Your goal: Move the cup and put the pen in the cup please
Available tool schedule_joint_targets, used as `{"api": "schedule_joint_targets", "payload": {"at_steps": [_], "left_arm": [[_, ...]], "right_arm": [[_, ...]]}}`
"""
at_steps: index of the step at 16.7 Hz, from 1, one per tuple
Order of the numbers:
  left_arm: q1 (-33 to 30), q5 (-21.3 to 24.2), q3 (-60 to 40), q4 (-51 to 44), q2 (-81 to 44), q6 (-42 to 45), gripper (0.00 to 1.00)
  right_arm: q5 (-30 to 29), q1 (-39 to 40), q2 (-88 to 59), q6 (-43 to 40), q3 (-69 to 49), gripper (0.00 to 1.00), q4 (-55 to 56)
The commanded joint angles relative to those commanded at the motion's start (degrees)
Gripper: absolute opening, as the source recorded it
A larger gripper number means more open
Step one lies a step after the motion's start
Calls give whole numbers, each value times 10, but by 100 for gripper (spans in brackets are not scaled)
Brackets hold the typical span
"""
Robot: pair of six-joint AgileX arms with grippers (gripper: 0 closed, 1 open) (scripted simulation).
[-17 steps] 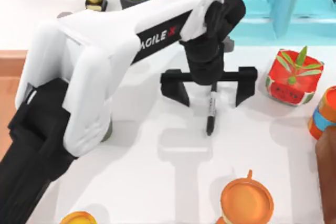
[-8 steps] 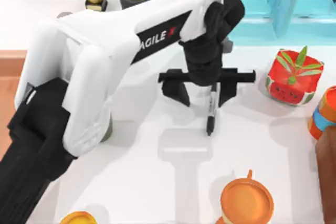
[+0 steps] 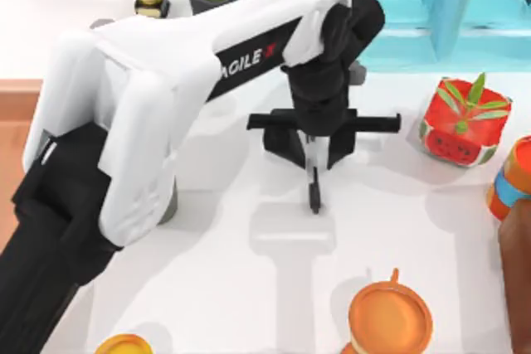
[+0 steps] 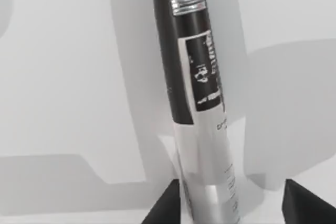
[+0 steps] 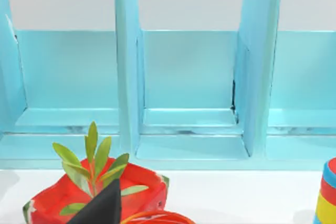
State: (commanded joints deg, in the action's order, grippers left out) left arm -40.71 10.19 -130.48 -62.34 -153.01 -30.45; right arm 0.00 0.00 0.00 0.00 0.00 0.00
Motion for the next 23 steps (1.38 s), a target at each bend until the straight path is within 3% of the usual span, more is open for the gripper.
{"api": "schedule_joint_targets", "payload": {"at_steps": [7,16,23], "left_arm": [[2,-28,29,-25,66,15,0],[-64,-40,194,-54,271,-55,0],[-68,-40,207,-56,286,-59,0]], "right_arm": [[0,0,0,0,0,100,0],[0,0,0,0,0,100,0],[0,0,0,0,0,100,0]]}}
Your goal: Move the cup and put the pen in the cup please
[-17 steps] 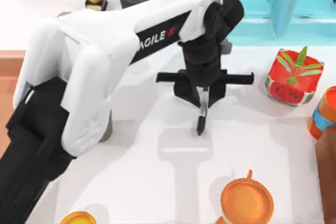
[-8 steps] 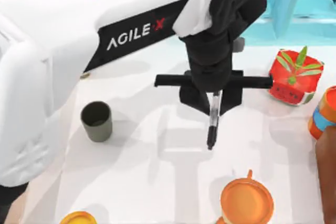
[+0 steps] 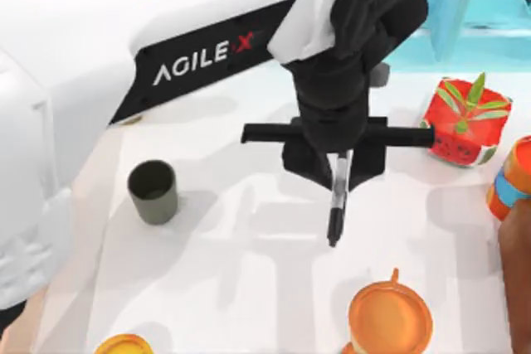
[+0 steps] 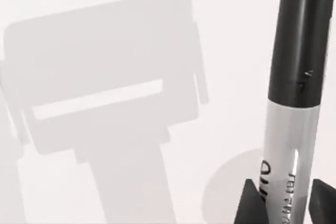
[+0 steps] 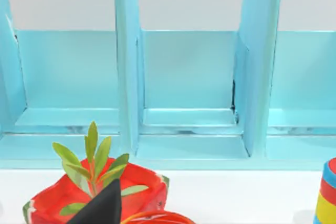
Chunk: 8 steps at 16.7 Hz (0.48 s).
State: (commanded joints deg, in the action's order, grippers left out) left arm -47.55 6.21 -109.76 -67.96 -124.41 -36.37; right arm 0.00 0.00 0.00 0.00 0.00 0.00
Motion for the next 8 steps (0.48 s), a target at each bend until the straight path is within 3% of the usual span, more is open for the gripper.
{"api": "schedule_joint_targets", "payload": {"at_steps": [4,8], "left_arm": [[37,-10,37,58,57,-1,0],[67,-20,136,194,180,32,0]], "right_arm": [[0,0,0,0,0,100,0],[0,0,0,0,0,100,0]]}}
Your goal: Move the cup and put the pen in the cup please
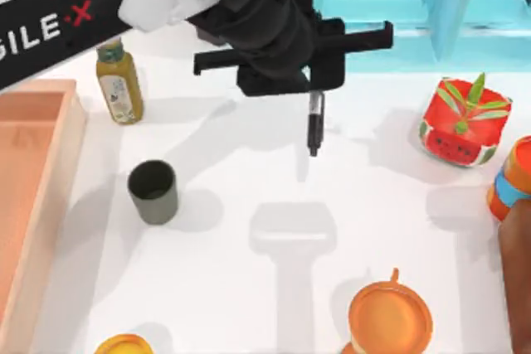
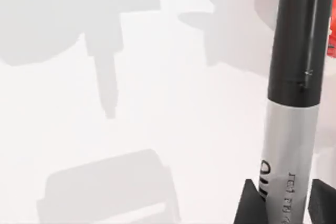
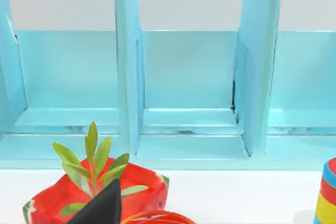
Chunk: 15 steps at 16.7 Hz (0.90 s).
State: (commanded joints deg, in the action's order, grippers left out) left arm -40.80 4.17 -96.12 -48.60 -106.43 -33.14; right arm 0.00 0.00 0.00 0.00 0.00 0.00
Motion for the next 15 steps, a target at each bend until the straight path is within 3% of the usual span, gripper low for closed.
{"api": "schedule_joint_targets", "payload": {"at_steps": [4,8,12,15], "left_arm": [[17,-2,164,161,92,58,0],[20,-4,410,370,188,120,0],[23,-22,644,602,350,205,0],[53,-43,765,739,472,271,0]], "right_arm": [[0,0,0,0,0,100,0],[0,0,0,0,0,100,0],[0,0,0,0,0,100,0],[0,0,0,0,0,100,0]]}}
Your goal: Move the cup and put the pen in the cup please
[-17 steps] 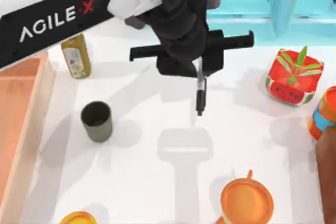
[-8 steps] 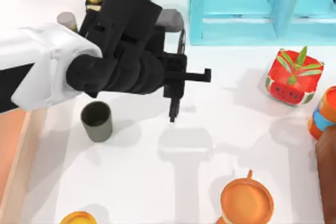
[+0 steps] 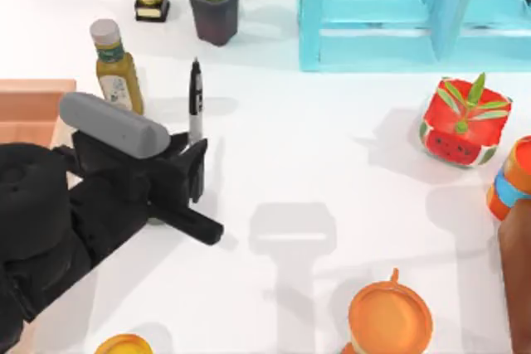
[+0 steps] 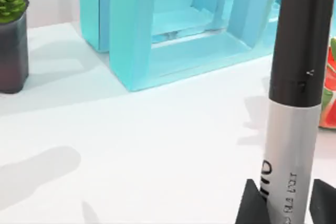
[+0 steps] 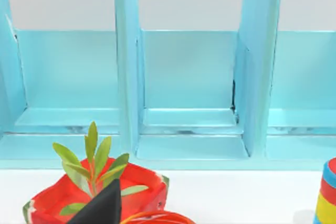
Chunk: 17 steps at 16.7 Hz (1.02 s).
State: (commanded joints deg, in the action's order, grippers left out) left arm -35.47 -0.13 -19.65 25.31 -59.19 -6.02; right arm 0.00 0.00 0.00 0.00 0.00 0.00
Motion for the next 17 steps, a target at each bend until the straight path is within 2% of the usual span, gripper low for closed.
{"api": "schedule_joint_targets", "payload": {"at_steps": [4,7,13,17], "left_arm": [[64,-43,82,108,105,59,0],[86,-62,90,131,127,71,0],[83,-61,88,137,115,71,0],[85,-53,76,215,29,72,0]], "right_arm": [[0,0,0,0,0,100,0],[0,0,0,0,0,100,0],[0,0,0,0,0,100,0],[0,0,0,0,0,100,0]]}}
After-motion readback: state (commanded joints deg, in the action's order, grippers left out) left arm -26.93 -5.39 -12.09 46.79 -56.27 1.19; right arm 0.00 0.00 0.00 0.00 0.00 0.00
